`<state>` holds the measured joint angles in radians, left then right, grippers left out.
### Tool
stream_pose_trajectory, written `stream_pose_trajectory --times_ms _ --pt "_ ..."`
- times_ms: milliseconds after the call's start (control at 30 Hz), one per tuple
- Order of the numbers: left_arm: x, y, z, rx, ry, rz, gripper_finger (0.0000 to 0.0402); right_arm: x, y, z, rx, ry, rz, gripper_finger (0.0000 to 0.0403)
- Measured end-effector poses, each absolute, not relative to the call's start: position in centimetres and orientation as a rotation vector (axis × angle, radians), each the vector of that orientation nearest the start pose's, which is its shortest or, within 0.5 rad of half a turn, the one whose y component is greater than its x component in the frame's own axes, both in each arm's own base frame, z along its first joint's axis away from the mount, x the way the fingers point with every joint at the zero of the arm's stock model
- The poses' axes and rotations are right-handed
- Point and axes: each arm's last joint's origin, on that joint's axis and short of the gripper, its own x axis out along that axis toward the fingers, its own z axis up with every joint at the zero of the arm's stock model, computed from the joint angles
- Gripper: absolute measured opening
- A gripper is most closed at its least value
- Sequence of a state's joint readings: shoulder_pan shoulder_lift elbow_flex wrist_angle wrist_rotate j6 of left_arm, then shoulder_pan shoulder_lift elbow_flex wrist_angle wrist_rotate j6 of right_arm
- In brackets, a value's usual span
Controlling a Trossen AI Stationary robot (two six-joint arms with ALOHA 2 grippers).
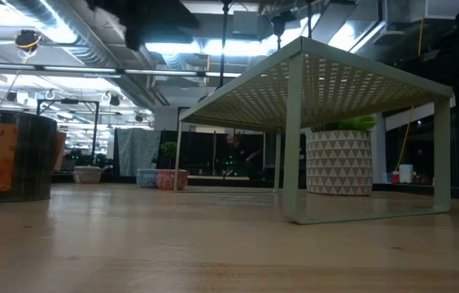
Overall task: Pick & Place candle stick holders
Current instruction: Put the black candle holder on the shelf aligned with the other candle holders
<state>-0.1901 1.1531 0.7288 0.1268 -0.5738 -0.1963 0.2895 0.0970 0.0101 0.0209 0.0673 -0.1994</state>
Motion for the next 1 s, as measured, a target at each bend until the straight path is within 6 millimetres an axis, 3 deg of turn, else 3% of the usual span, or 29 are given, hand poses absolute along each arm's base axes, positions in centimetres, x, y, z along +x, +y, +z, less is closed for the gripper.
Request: stream_pose_trajectory --times_ms 333,667,800,1000 --pt "28.1 -0.8 25.8 -0.073 0.170 0.338 0.0207 9.9 2.8 16.1 -0.210 0.043 0.228 0.0171" --pt "29.1 -0.1 25.0 -0.040 0.155 0.364 0.0199 9.9 2.8 16.1 -0.210 0.043 0.228 0.0171" --pt "29.1 -0.1 25.0 -0.040 0.151 0.376 0.0166 9.9 2.8 16.1 -0.211 0.043 0.228 0.0171" --pt "29.1 -0.3 25.2 -0.045 0.129 0.369 0.0071 9.9 2.8 16.1 -0.210 0.042 0.228 0.0171"
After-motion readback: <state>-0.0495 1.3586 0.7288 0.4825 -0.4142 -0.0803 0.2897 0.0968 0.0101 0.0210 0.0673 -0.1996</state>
